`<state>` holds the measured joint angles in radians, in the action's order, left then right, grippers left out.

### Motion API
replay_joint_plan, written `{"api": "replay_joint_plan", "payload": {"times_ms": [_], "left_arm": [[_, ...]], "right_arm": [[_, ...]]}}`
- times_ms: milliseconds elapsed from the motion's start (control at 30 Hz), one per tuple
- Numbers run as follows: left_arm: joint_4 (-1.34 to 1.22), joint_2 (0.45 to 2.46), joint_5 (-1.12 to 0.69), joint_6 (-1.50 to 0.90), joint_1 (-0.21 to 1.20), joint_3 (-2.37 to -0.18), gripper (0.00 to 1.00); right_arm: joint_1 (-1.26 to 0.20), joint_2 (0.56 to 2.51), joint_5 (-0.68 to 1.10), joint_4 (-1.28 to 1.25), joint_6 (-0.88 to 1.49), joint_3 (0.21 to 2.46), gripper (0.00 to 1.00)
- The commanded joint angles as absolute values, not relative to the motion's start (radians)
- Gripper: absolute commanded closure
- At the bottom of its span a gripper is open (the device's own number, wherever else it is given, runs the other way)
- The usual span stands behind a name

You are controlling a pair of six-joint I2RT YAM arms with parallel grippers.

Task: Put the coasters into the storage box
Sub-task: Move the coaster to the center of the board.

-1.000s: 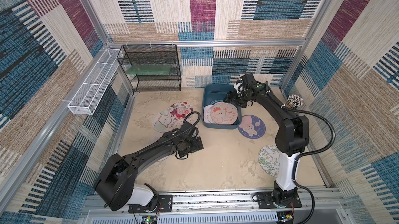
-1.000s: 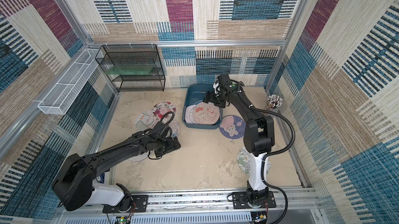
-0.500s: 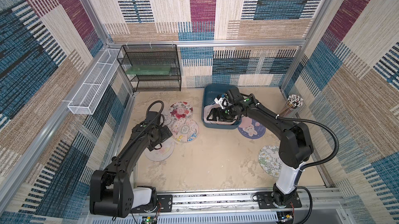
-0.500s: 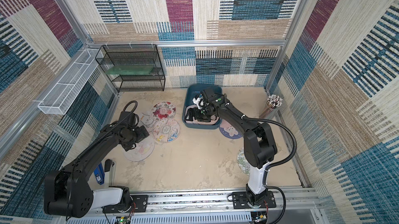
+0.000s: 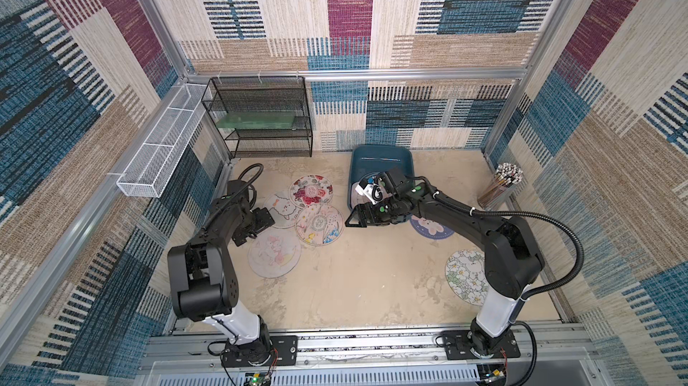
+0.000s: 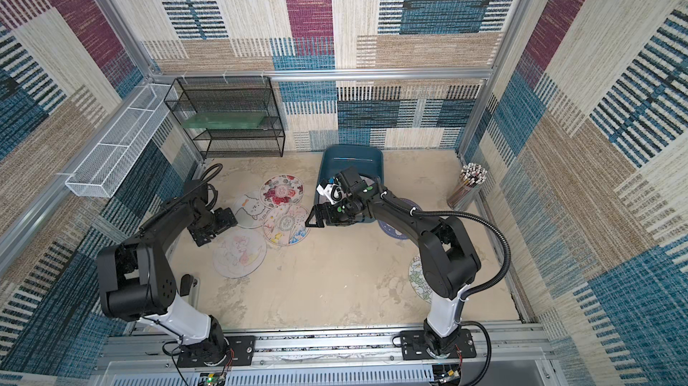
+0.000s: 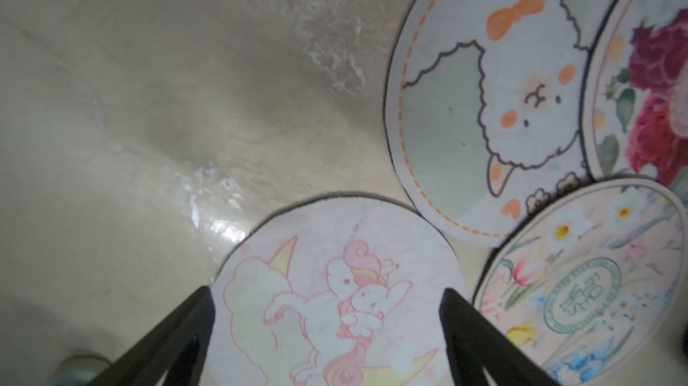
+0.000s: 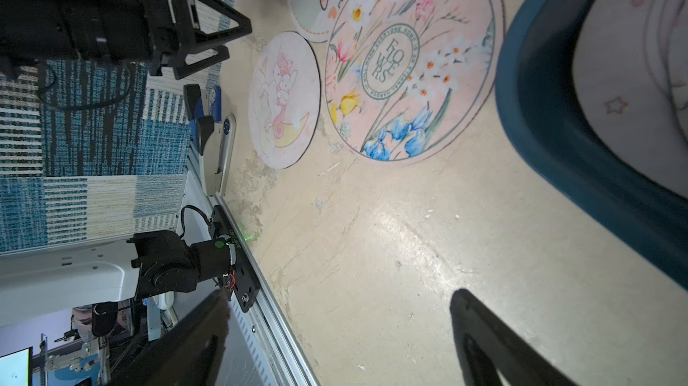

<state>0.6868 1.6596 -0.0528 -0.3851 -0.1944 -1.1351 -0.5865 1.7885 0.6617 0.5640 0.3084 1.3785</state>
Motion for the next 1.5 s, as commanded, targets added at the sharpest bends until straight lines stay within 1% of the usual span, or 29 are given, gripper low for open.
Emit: {"api": "replay_joint_plan", "payload": {"times_ms": [0,267,467,567,900,1300,1467], "left_arm": [[0.704,1.698,-0.079,-0.237,-0.213,-1.161,0.07],[0.689,1.762,-0.102,-0.130,-0.248,-1.163,0.09],[0.696,1.777,-0.182,-0.063,-0.268,-1.145,0.09],[0.699,1.782,-0.169,-0.053,-0.268,-1.123,0.10],[0.710,1.747,-0.229,-0.073,-0.258,-1.013,0.12],[0.727,1.700,-0.286,-0.125,-0.191,-0.925,0.14],[0.717,1.715,-0.336,-0.161,-0.146,-0.918,0.19]], "right_arm": [[-0.582,1.766,0.688,0.520,0.287,1.361,0.05],[-0.559,1.727,0.703,0.495,0.283,1.329,0.05],[-0.530,1.719,0.715,0.500,0.268,1.331,0.05],[-0.519,1.719,0.722,0.502,0.265,1.336,0.05],[-0.498,1.717,0.742,0.503,0.248,1.320,0.04],[-0.492,1.729,0.759,0.493,0.233,1.321,0.04],[-0.489,1.729,0.764,0.488,0.231,1.319,0.04]]}}
